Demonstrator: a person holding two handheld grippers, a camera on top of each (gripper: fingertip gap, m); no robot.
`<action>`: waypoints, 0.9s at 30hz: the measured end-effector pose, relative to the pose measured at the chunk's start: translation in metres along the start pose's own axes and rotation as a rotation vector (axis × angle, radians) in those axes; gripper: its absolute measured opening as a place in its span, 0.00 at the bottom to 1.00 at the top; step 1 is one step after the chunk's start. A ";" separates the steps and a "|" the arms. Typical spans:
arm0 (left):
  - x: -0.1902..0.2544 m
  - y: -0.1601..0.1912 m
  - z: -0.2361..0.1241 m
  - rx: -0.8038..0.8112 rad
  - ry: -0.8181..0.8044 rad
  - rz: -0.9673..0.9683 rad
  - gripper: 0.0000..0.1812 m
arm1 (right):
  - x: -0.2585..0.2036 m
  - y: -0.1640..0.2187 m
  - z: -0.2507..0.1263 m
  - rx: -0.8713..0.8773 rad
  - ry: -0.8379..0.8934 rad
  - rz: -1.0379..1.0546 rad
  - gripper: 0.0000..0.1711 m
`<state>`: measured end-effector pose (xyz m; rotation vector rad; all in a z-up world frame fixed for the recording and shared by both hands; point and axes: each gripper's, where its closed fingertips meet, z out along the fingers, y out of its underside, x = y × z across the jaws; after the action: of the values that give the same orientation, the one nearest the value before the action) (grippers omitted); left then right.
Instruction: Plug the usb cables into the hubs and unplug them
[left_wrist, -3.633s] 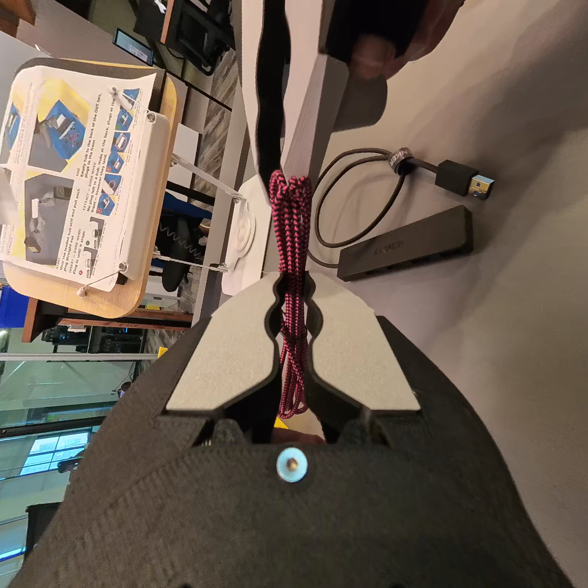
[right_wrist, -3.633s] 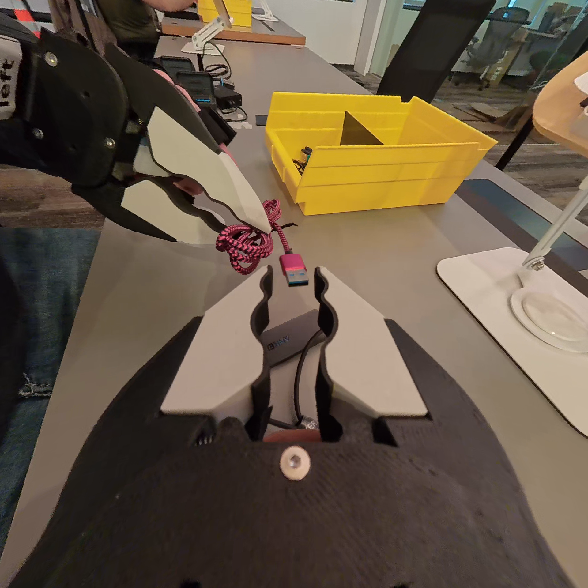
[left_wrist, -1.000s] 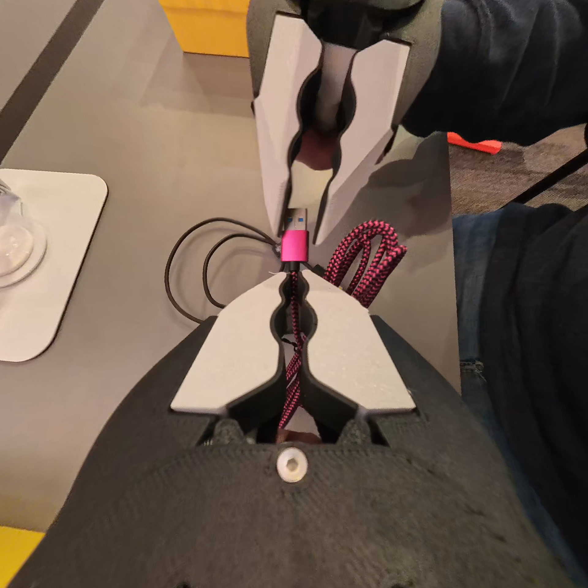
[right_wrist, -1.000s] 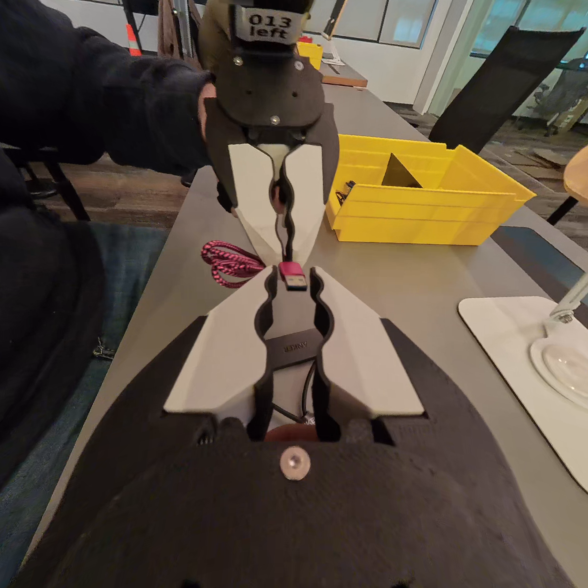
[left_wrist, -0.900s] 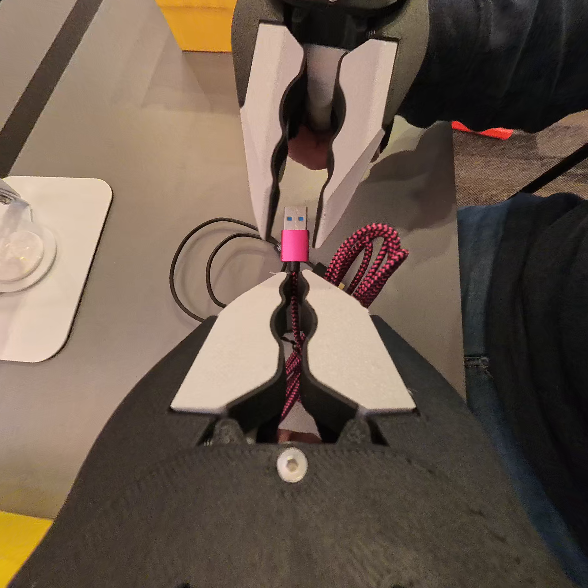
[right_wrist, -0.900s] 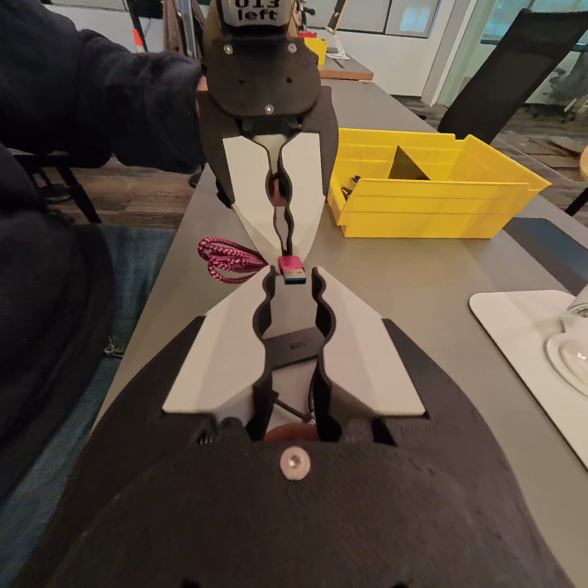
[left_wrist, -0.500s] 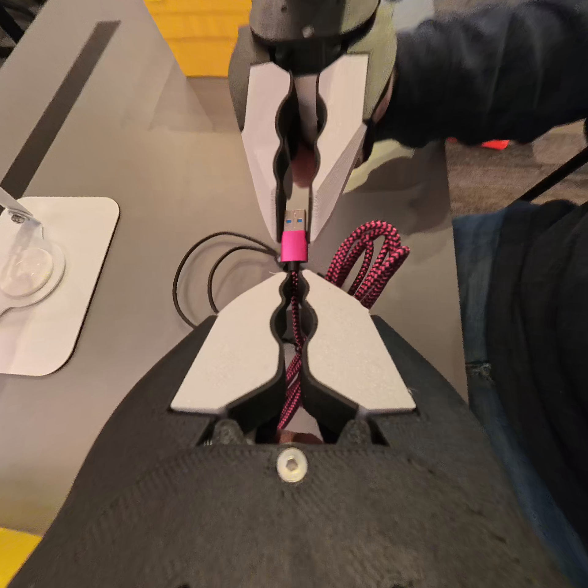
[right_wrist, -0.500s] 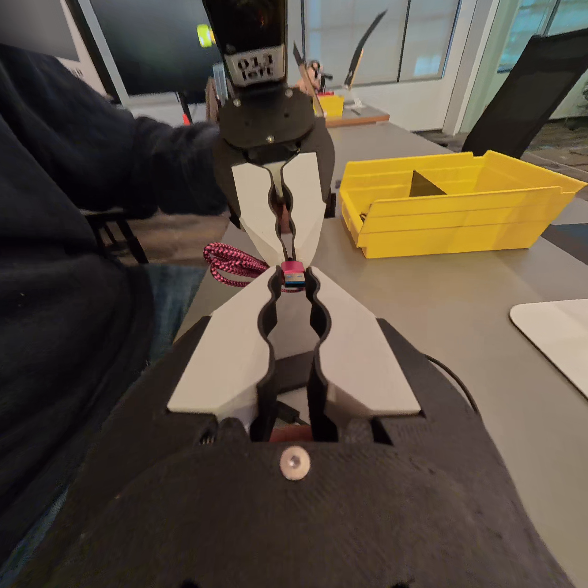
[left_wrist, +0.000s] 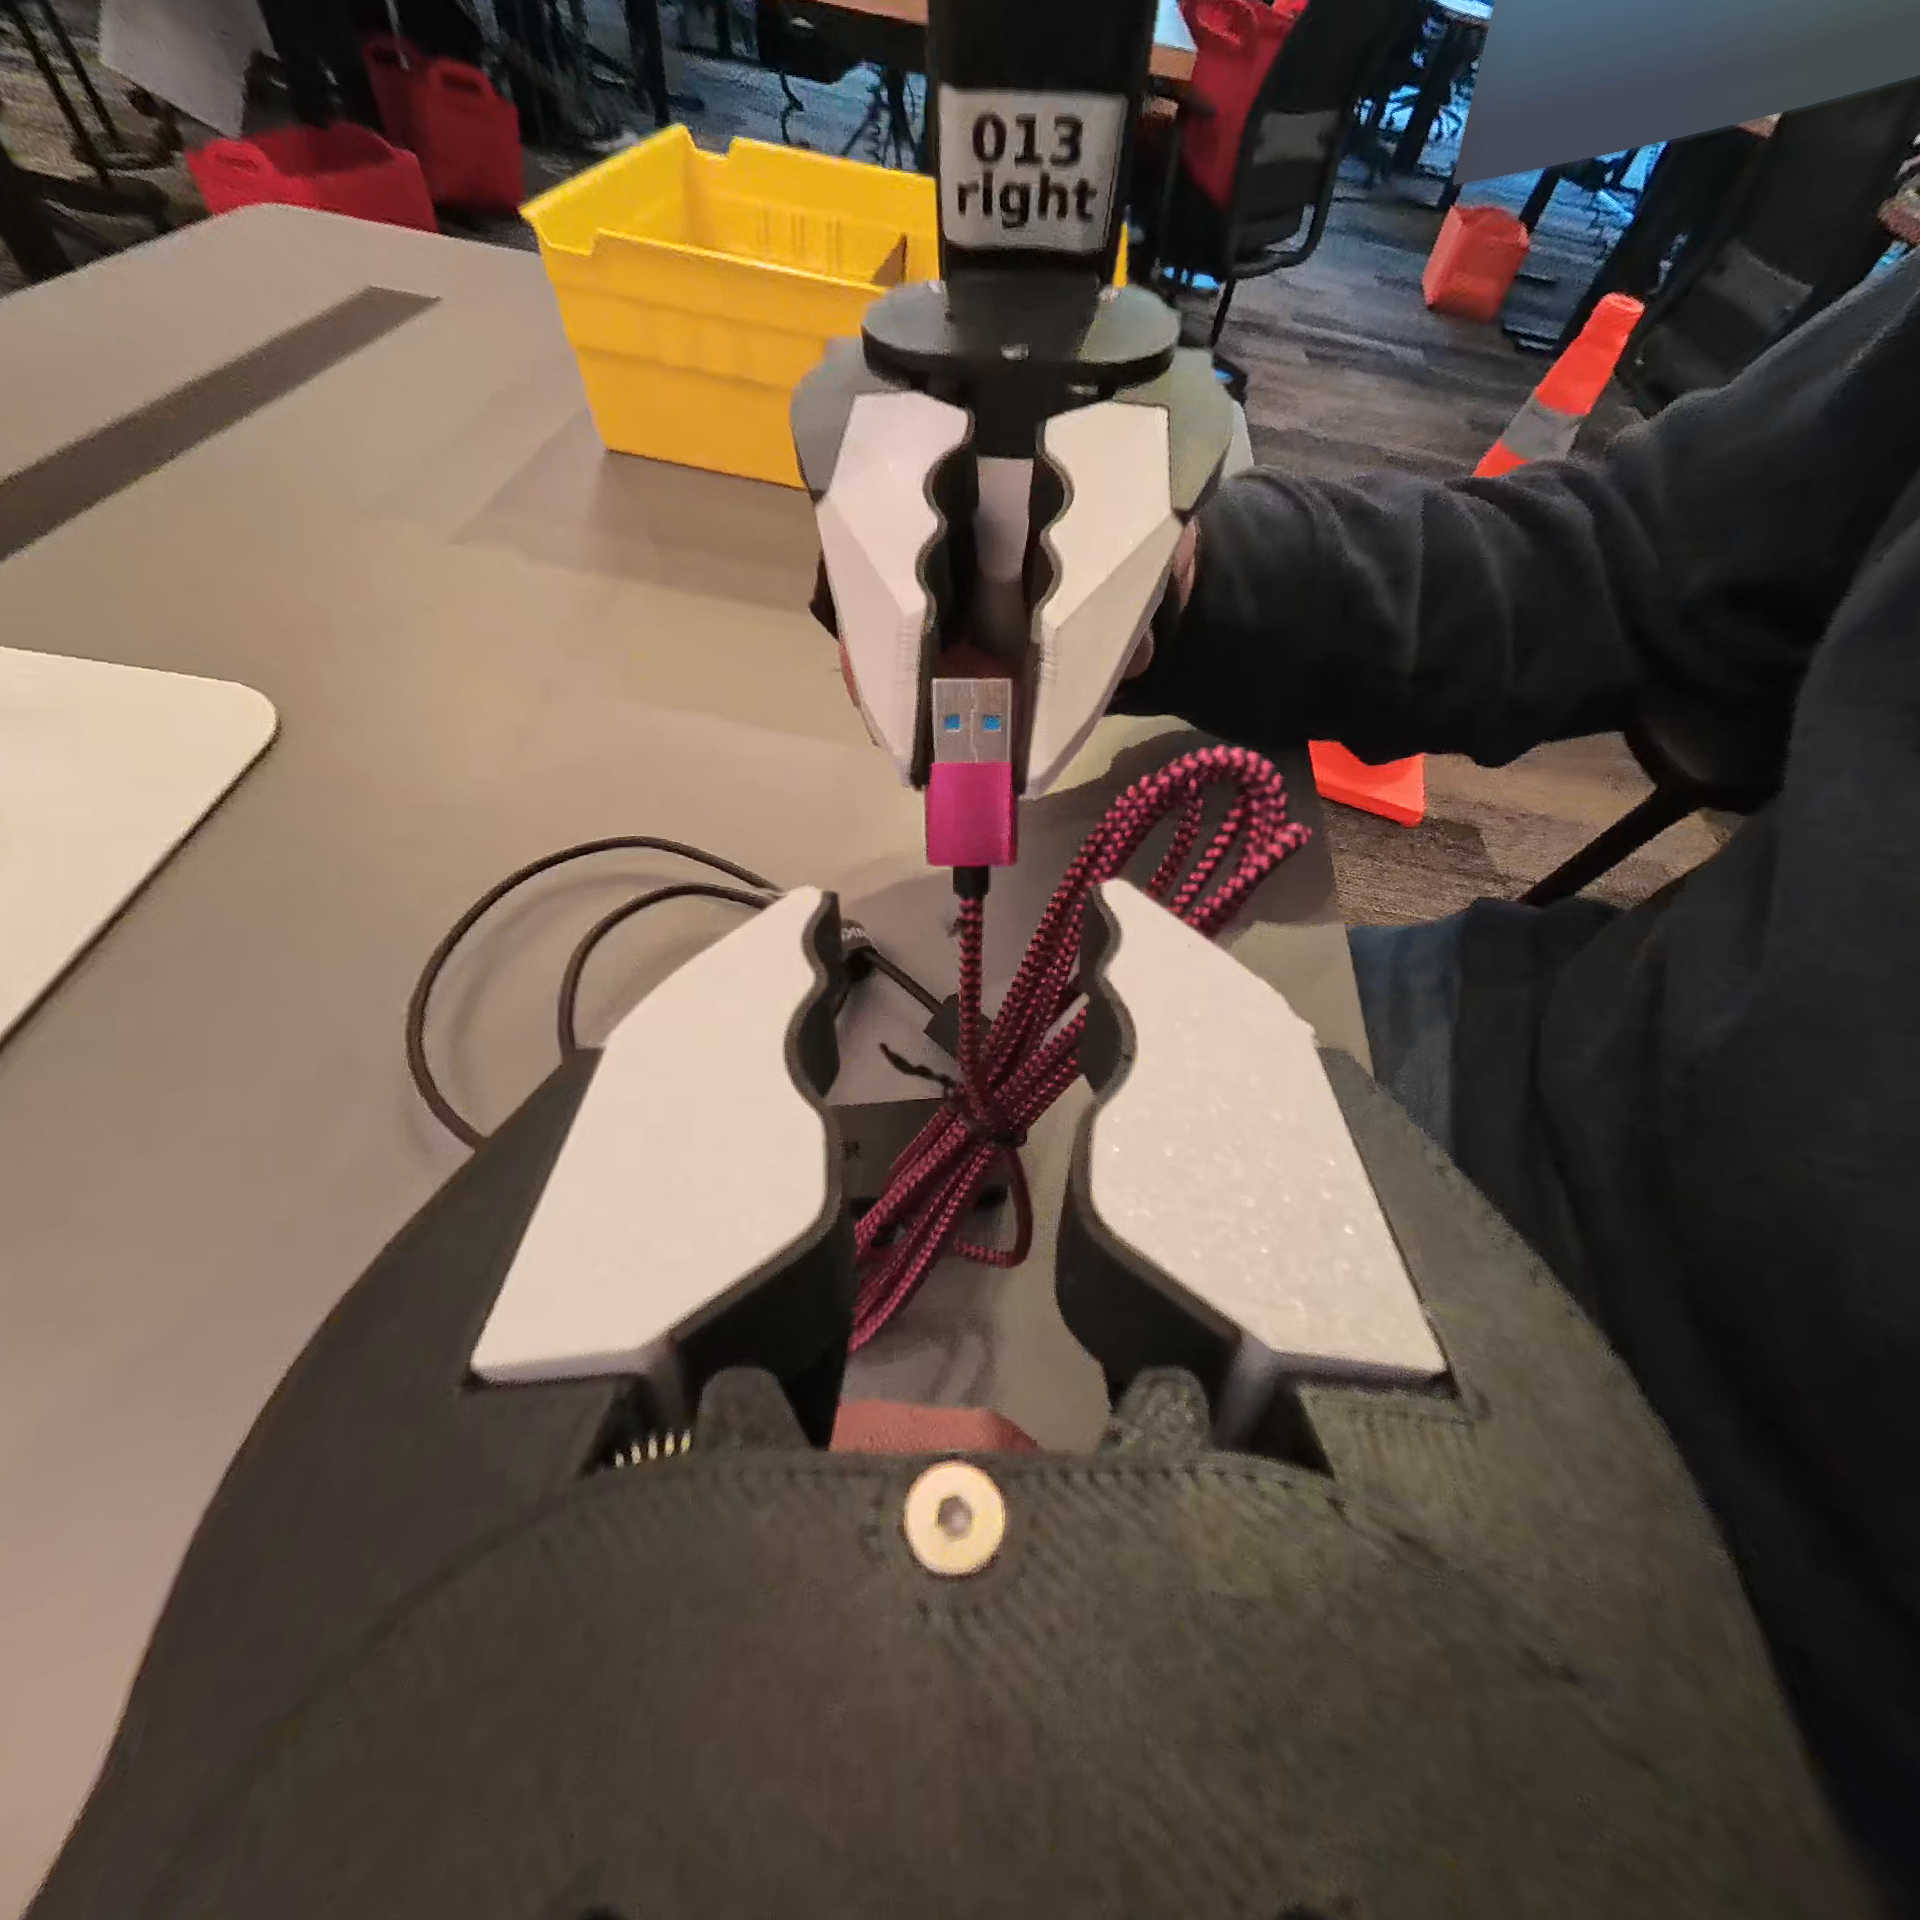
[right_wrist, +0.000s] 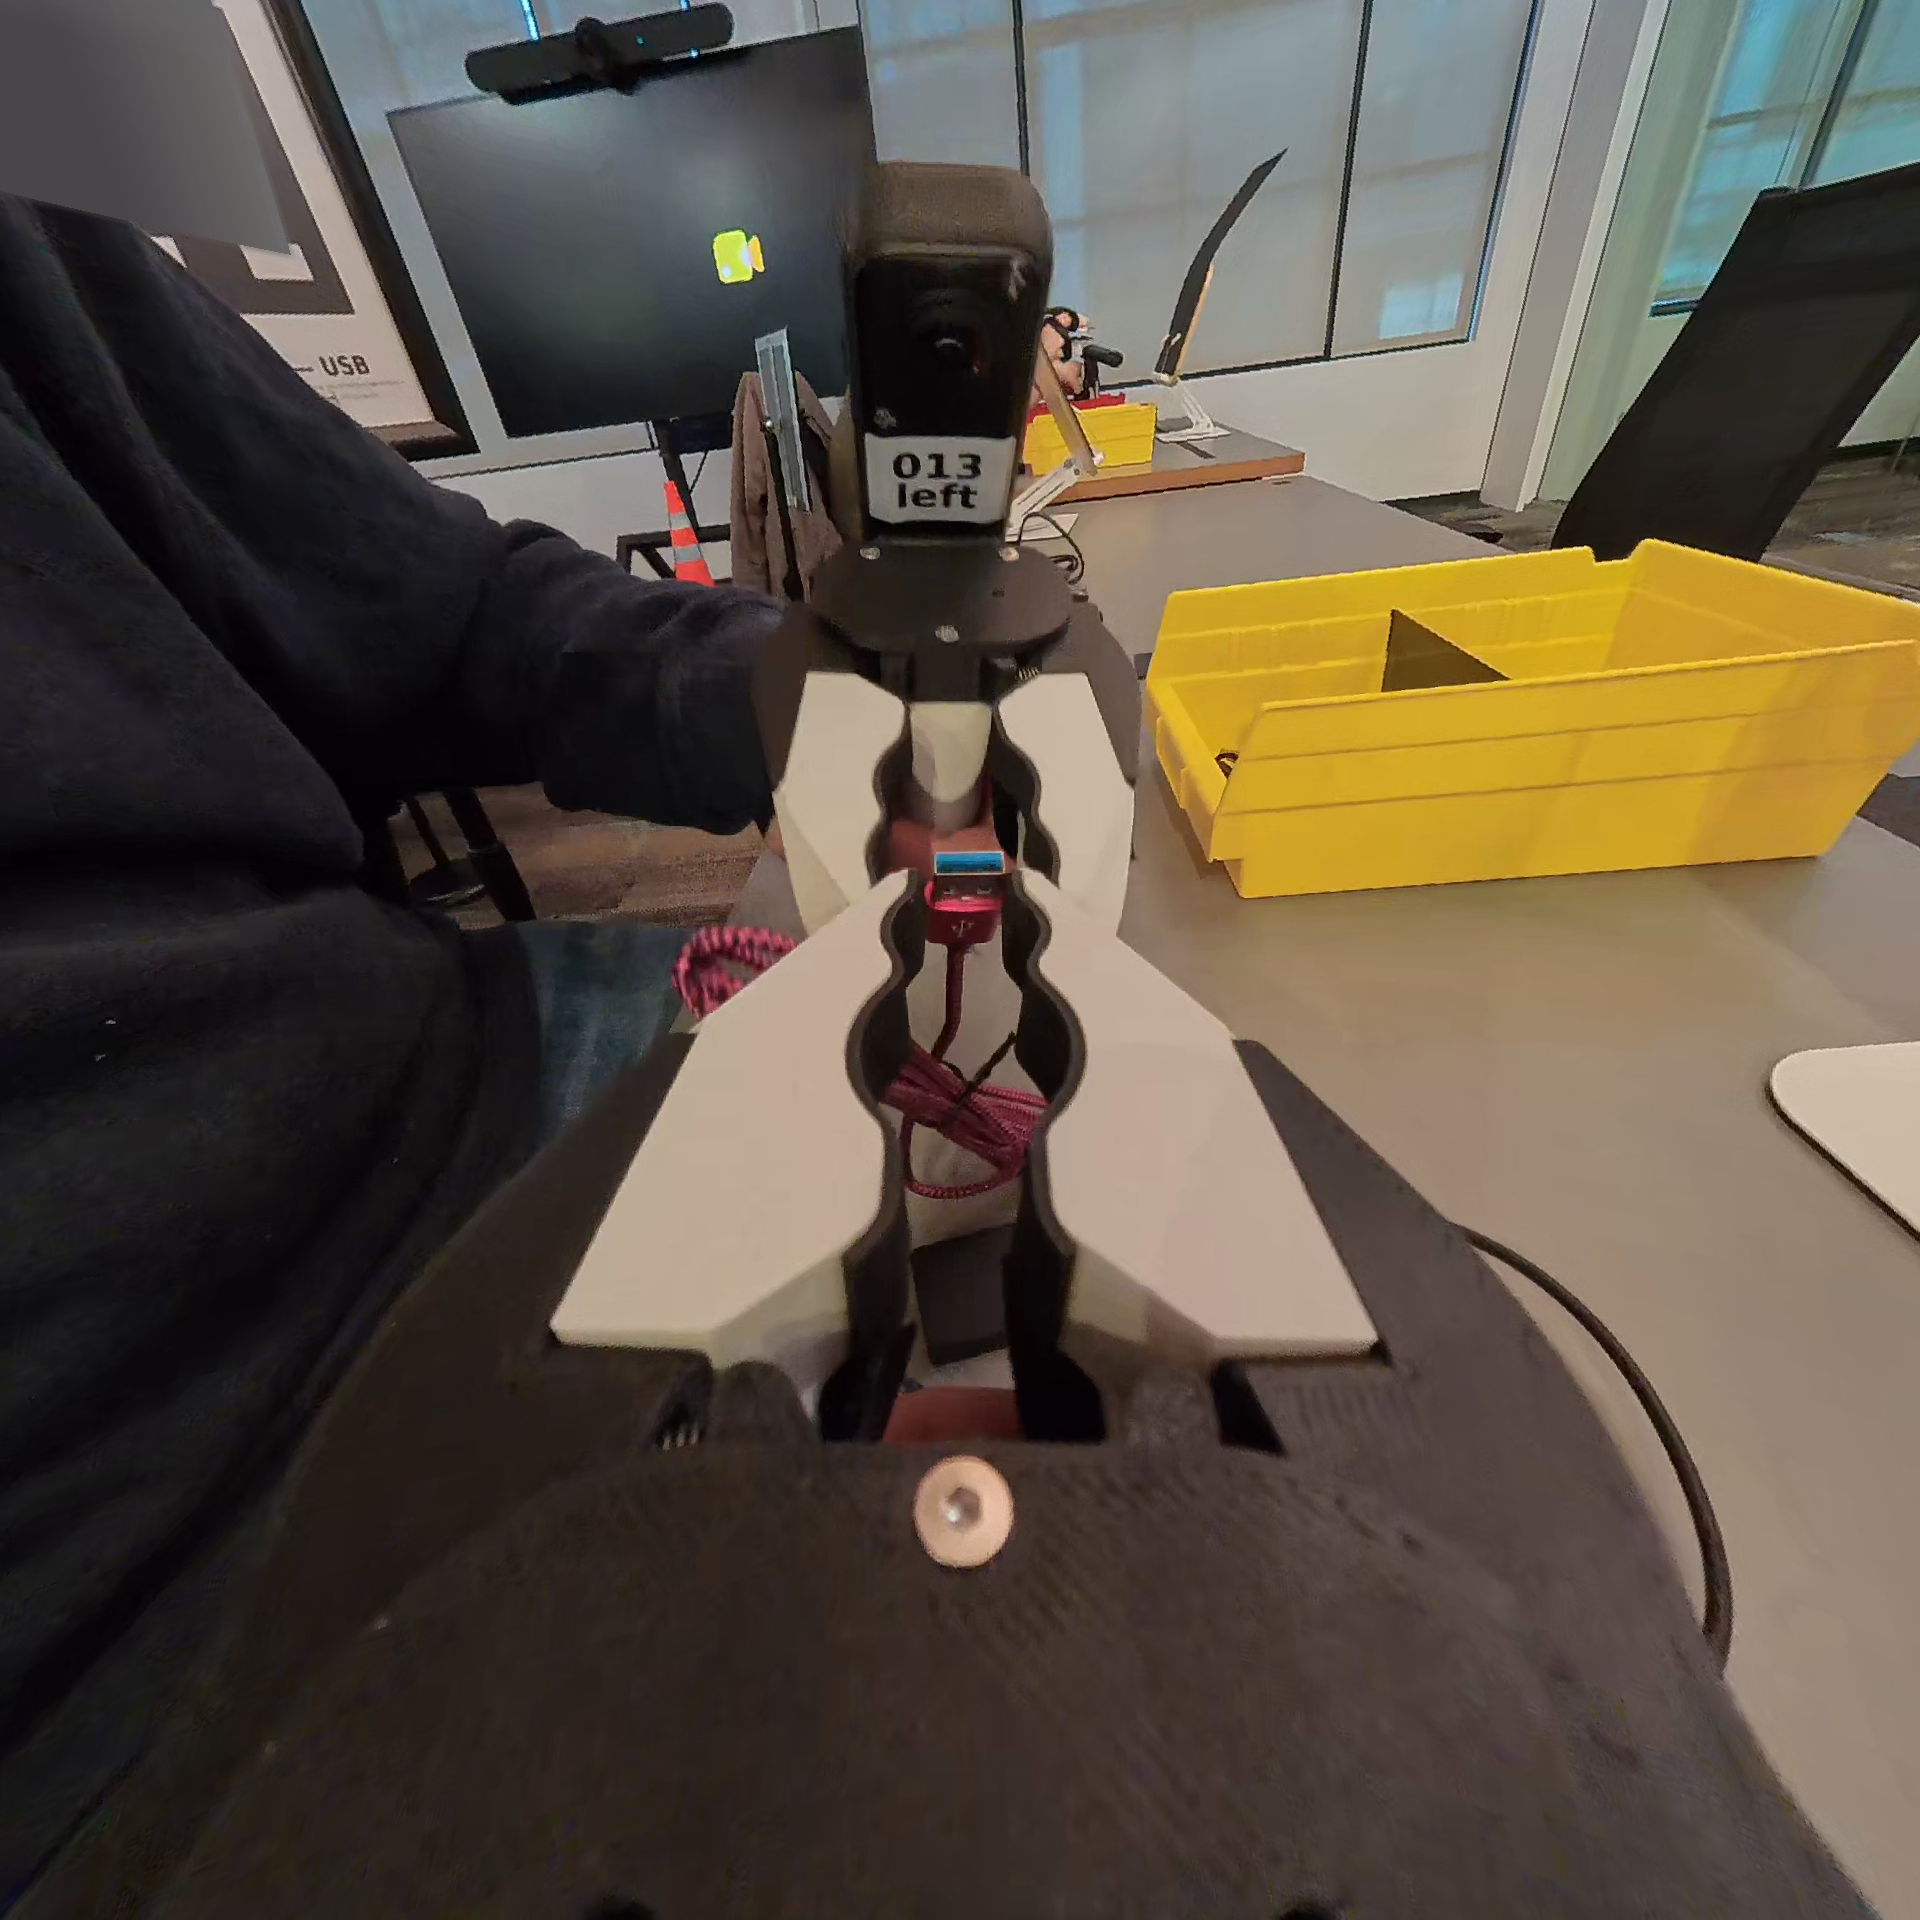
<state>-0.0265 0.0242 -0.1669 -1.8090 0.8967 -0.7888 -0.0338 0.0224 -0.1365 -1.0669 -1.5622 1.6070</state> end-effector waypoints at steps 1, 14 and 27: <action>0.000 0.004 0.004 -0.011 0.004 0.001 0.22 | -0.001 0.000 0.001 -0.003 -0.003 -0.002 0.07; 0.000 -0.006 0.003 0.113 -0.025 -0.041 0.02 | 0.003 -0.001 -0.015 0.068 0.010 0.032 0.07; 0.003 -0.038 0.000 0.389 -0.115 -0.121 0.02 | 0.000 -0.015 -0.026 0.241 -0.031 0.110 0.07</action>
<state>-0.0160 0.0324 -0.1312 -1.5543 0.5197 -0.8601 -0.0124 0.0357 -0.1203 -1.0148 -1.3079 1.8409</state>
